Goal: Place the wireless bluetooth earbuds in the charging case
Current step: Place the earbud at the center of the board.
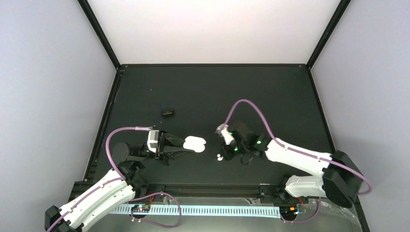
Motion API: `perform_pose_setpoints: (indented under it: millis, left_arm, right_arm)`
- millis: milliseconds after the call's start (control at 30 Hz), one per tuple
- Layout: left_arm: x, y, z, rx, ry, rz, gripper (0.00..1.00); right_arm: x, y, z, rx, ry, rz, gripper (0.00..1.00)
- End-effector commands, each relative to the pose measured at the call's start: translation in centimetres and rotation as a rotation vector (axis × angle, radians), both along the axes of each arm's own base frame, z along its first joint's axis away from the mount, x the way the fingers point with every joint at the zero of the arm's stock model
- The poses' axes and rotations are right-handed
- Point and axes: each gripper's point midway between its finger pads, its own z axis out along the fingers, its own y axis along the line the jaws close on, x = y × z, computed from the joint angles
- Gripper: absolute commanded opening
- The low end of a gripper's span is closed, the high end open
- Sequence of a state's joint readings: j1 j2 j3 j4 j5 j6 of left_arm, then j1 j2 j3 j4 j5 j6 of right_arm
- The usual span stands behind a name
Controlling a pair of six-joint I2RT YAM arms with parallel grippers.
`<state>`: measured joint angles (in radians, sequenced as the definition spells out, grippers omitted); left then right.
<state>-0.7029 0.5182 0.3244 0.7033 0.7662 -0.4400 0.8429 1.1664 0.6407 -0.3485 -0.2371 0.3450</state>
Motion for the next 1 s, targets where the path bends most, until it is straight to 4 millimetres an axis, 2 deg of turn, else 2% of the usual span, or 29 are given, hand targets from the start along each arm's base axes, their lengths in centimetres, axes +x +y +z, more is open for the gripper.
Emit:
perform_pose_setpoints:
  millis: [0,233,400,567,733,967]
  left_arm:
    - [-0.6,0.2,0.6,-0.021,-0.028,-0.006,0.01]
    - [-1.1,0.7,0.8,-0.031,-0.045,0.003,0.02]
    - [-1.2,0.9,0.7,-0.037,-0.047,0.010,0.02]
    - [-1.1,0.8,0.7,-0.037,-0.045,0.005,0.01]
    - [-1.1,0.8,0.6,-0.038,-0.045,0.006,0.02]
    - [-1.1,0.8,0.6,-0.035,-0.042,0.005,0.02]
  right_arm:
    - [-1.2,3.0,-0.9,-0.172,-0.112,0.210,0.01]
    - [0.0,4.7,-3.7,-0.222,-0.111,0.230,0.01]
    - [0.0,4.7,-5.0,-0.252,-0.094,0.245,0.01]
    - [-0.4,4.3,-5.5,-0.249,-0.073,0.231,0.02]
    - [-0.7,4.3,-5.7,-0.234,-0.050,0.209,0.14]
    - [-0.5,4.1,-4.9,-0.203,-0.041,0.148,0.20]
